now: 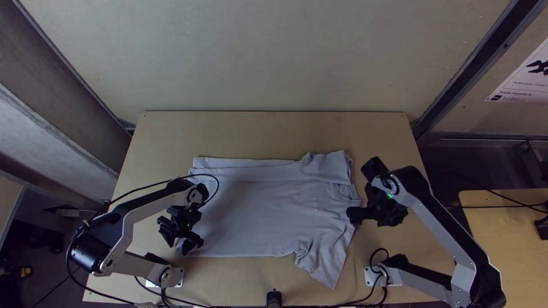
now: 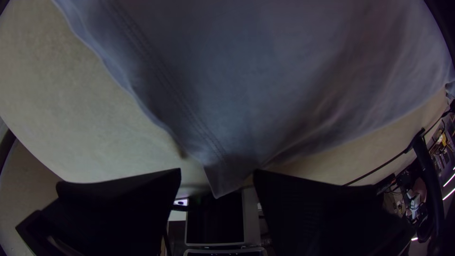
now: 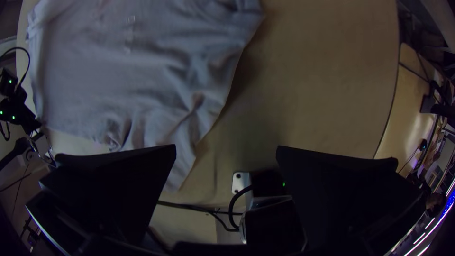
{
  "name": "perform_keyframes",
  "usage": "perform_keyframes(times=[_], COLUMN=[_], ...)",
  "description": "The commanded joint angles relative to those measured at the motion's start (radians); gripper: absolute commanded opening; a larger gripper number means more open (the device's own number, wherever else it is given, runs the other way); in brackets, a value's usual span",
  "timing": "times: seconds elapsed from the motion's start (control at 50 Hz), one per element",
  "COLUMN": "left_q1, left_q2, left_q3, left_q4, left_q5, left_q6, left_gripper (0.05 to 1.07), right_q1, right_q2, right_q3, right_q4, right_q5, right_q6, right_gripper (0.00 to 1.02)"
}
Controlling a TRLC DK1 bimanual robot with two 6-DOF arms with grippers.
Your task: Fold the t-shirt
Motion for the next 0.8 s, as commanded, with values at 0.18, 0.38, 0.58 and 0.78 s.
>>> perform_keyframes(times=[0.18, 0.38, 0.58, 0.78], left_q1=[-0.013, -0.008, -0.002, -0.002], left_q2=[0.040, 0.031, 0.025, 0.021], left_q3=[-0.018, 0.022, 0.070, 0.065], left_q4=[0.037, 0.042, 0.033, 0.034], left_q5=[0.008, 0.025, 0.037, 0.037], left_q6=[-0.040, -0.040, -0.048, -0.052], left_gripper=[0.09, 0.08, 0.08, 0.08], right_q1=[0.031, 0.093, 0.173, 0.212], right_q2=[-0.014, 0.023, 0.083, 0.184], right_q3=[-0.137, -0.203, -0.242, -0.249], right_q4=[-0.009, -0.012, 0.008, 0.048], right_q5=[-0.060, -0.081, -0.156, -0.242], right_q6=[0.003, 0.009, 0.009, -0.017], right_gripper=[0.96, 0.96, 0.92, 0.92])
